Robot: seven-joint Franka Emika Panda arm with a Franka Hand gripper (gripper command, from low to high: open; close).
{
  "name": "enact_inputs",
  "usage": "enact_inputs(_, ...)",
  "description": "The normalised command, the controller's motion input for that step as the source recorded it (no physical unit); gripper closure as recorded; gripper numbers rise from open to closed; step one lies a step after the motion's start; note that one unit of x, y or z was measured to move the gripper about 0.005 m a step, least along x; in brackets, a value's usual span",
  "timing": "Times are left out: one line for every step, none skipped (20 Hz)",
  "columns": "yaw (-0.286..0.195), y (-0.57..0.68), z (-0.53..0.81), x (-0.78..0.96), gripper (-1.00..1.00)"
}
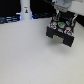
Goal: Open the kcup holder, insert the kcup into the holder, and close the kcup holder
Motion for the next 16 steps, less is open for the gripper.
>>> enact_inputs(0.033, -0.43, 0.39, 0.53, -1.00)
enact_inputs(0.033, -0.46, 0.38, 0.53, -1.00)
enact_inputs(0.049, -0.47, 0.37, 0.53, -1.00)
enact_inputs(0.046, -0.47, 0.35, 0.52, -1.00)
enact_inputs(0.046, -0.49, 0.31, 0.53, -1.00)
enact_inputs(0.048, -0.50, 0.27, 0.53, -1.00)
enact_inputs(0.053, -0.48, 0.25, 0.52, -1.00)
enact_inputs(0.051, -0.47, 0.25, 0.54, -1.00)
enact_inputs(0.047, -0.46, 0.27, 0.56, -1.00)
enact_inputs(0.043, -0.46, 0.27, 0.58, -1.00)
enact_inputs(0.034, -0.46, 0.26, 0.61, -1.00)
enact_inputs(0.025, -0.46, 0.24, 0.64, -1.00)
enact_inputs(0.024, -0.46, 0.19, 0.65, -1.00)
enact_inputs(0.035, -0.46, 0.16, 0.62, -1.00)
enact_inputs(0.028, -0.44, 0.11, 0.67, -1.00)
enact_inputs(0.024, -0.44, 0.08, 0.71, -1.00)
